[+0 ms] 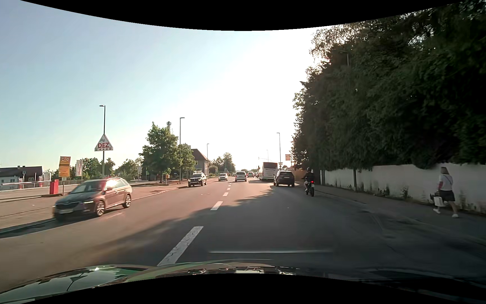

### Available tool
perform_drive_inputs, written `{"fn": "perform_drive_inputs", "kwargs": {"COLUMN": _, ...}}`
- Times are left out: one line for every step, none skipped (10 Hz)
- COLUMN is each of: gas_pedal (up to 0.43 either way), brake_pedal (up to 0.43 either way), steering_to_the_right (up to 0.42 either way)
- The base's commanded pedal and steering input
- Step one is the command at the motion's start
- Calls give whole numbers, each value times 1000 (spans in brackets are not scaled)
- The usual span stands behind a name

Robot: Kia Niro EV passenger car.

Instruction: Follow the waypoints while adhering to traffic rules and regulations

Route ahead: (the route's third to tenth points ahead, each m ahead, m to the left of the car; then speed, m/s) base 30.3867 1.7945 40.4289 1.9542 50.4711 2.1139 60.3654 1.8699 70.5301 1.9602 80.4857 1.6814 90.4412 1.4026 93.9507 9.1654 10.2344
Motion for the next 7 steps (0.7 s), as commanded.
{"fn": "perform_drive_inputs", "kwargs": {"gas_pedal": 118, "brake_pedal": 0, "steering_to_the_right": -3}}
{"fn": "perform_drive_inputs", "kwargs": {"gas_pedal": 118, "brake_pedal": 0, "steering_to_the_right": -4}}
{"fn": "perform_drive_inputs", "kwargs": {"gas_pedal": 118, "brake_pedal": 0, "steering_to_the_right": -4}}
{"fn": "perform_drive_inputs", "kwargs": {"gas_pedal": 118, "brake_pedal": 0, "steering_to_the_right": -4}}
{"fn": "perform_drive_inputs", "kwargs": {"gas_pedal": 118, "brake_pedal": 0, "steering_to_the_right": -5}}
{"fn": "perform_drive_inputs", "kwargs": {"gas_pedal": 118, "brake_pedal": 0, "steering_to_the_right": -6}}
{"fn": "perform_drive_inputs", "kwargs": {"gas_pedal": 118, "brake_pedal": 0, "steering_to_the_right": -7}}
